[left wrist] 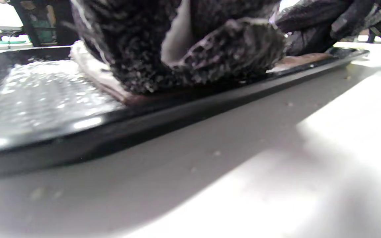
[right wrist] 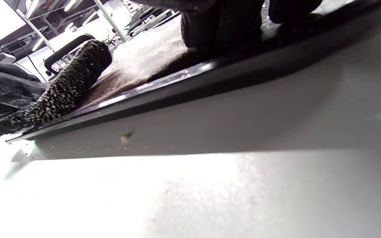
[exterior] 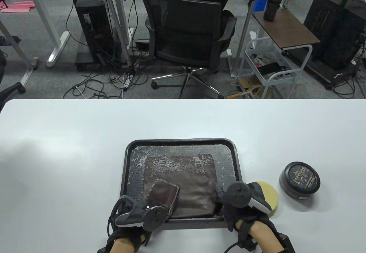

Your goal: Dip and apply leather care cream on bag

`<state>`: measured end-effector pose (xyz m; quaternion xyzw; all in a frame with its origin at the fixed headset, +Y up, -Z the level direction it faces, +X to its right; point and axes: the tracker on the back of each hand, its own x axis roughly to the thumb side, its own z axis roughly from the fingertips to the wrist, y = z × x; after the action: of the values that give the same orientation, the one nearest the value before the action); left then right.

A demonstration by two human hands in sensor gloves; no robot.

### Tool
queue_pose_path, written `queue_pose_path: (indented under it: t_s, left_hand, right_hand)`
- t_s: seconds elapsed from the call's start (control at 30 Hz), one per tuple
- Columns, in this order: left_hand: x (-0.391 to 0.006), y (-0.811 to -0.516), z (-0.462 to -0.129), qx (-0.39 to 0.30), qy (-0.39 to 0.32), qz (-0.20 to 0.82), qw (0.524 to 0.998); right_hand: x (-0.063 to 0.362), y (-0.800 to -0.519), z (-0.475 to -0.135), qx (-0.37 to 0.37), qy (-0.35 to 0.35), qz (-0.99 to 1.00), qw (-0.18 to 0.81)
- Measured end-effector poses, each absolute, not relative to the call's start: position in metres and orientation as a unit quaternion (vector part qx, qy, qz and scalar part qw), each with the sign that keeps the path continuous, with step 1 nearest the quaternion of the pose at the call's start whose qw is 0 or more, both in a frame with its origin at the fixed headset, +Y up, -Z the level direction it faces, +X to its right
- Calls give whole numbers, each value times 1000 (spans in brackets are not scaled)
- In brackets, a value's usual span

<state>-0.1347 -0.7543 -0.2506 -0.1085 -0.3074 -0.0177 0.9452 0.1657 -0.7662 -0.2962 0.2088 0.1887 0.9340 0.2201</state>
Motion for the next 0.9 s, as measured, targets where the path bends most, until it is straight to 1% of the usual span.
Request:
queue_pose_path:
  t_s: [0.4,0.77,0.9]
  left_hand:
    - [-158,-753,-252,-142,-260,-14,955]
    - [-180,-754,-254,-155,-233,8,960]
    - [-178,-753,-254,-156,-233,4,960]
  right_hand:
    - [167,-766,-297,213,188,931,229]
    - [168,-766,-298,217,180,931,231]
    - [168,-766,-297,221,176,932,226]
